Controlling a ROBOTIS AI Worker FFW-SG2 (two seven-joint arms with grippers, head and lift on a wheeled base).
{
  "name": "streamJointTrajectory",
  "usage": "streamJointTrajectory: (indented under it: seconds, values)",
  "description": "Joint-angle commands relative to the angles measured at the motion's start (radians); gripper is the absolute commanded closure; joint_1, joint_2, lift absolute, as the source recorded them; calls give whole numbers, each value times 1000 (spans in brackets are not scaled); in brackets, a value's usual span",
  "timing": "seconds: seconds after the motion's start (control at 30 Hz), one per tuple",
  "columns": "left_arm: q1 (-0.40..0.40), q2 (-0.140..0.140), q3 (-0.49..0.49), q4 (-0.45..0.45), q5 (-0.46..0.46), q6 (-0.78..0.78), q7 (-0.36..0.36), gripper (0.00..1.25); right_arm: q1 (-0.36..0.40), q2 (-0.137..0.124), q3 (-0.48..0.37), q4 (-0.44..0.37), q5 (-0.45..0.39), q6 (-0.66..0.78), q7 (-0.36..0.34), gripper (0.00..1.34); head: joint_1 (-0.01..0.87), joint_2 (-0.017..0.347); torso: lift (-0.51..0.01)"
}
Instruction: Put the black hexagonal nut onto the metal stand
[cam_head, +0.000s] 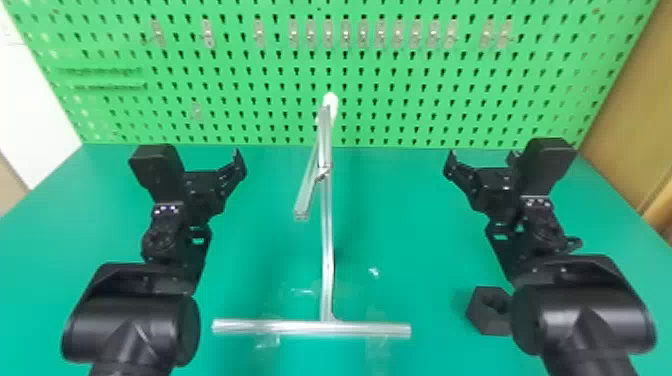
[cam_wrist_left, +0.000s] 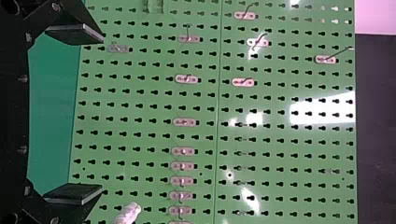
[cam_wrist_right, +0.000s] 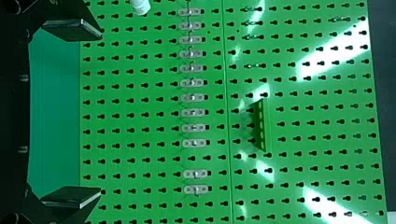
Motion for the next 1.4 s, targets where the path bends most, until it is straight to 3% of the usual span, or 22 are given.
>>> streamJointTrajectory:
  seconds: [0.0,1.37]
  values:
    - [0,-1,1,0,0,0,0,156,0,0,-1,0,0,0,0,127,693,81,-1]
    - [-2,0,2,0,0,-2,0,156,-3,-2,2,0,-6,8,0,128,693,81,-1]
